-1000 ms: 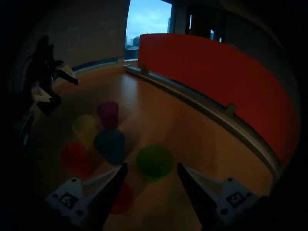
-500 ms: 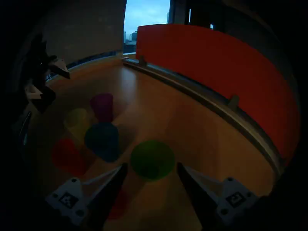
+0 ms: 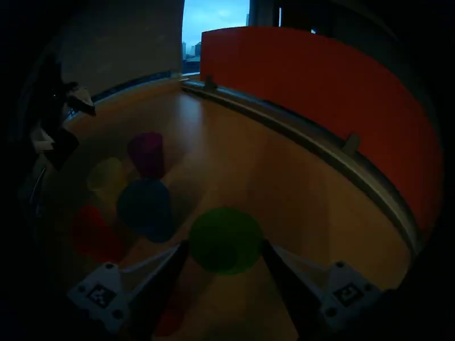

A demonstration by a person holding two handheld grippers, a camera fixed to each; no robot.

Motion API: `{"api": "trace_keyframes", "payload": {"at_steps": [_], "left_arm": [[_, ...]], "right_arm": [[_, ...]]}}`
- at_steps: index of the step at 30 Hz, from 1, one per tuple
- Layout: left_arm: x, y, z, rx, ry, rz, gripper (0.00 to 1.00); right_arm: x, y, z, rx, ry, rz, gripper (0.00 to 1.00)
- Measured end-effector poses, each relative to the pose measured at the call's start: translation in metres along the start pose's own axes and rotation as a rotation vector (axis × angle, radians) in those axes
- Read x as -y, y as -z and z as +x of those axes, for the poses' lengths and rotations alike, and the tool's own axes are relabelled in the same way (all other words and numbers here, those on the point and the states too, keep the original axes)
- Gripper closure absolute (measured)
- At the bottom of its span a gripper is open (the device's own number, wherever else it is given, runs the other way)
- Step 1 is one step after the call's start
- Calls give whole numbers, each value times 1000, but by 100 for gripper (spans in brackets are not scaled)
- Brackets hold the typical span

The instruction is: Pour water

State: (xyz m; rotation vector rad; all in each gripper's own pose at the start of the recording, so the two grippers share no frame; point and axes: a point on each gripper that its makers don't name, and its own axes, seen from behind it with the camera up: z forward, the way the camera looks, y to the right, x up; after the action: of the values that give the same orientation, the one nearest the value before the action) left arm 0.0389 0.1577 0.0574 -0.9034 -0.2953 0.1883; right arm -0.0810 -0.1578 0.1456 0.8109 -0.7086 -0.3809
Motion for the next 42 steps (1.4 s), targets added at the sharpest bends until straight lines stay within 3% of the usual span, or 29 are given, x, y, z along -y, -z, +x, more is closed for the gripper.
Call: {"api": "trace_keyframes", "payload": {"at_steps": [12, 24, 33, 42], "left_arm": [[1, -1, -2, 1, -1, 1, 1], [0, -3, -6, 7, -3, 1, 1], [0, -4, -6, 7, -3, 1, 1], [-1, -3, -4, 4, -3, 2, 1]], "right_arm": [[2, -15, -2, 7, 4, 3, 5], [-1, -17, -3, -6, -3, -20, 6], [-3, -7, 8, -52, -39, -15, 7], [-2, 14, 22, -89, -31, -24, 8]]}}
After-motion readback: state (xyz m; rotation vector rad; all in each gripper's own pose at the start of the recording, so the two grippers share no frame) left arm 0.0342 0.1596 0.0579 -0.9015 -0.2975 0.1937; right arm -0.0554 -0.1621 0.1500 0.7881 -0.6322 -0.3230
